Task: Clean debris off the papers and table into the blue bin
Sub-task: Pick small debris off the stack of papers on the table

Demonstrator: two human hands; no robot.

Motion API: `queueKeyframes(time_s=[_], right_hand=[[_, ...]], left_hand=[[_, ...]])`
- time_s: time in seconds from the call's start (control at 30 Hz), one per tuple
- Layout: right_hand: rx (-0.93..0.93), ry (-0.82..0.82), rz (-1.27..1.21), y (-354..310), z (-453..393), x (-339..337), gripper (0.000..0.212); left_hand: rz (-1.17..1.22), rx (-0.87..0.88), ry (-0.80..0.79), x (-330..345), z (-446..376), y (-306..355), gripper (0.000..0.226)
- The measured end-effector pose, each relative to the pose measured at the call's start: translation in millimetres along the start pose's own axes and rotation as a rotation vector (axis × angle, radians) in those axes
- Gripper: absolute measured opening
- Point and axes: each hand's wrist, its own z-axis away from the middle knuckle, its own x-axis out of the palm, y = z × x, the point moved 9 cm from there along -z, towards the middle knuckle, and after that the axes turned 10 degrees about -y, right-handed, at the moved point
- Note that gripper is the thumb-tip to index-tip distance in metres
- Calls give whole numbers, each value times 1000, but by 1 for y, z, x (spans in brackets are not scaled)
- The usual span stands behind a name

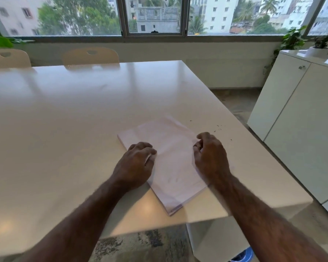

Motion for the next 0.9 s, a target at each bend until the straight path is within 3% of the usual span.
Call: queueKeyframes(time_s=[0.1,0.23,0.3,0.43,0.5,0.63,0.77,0.87,0.9], right_hand=[[29,1,-2,2,-1,-5,12],[19,-31,14,-2,6,-7,16],[21,-57,15,-10,14,-12,17],[-99,-424,-110,-63,56,10,14],[-131,-511,-107,-72,62,16,14],[-30,-340,-5,-51,42,-5,9],[-116,-603,-63,-73,59,13,14],[15,-392,22,-45,35,-7,10],[-4,-413,6,-48,37,-6,12]], left_hand=[[-47,-35,-10,-7,-14,9,32],[-332,-93,-61,6,-31,21,55],[-341,-89,-92,15,-32,20,60],[-268,-49,-259,32,-40,13,63],[-250,-62,-360,42,-41,10,65],[-257,-54,-397,45,-42,9,78],[-238,-50,-399,43,-41,11,76],[-241,-43,-391,43,-41,11,78],[-243,-44,-393,44,-41,10,77]])
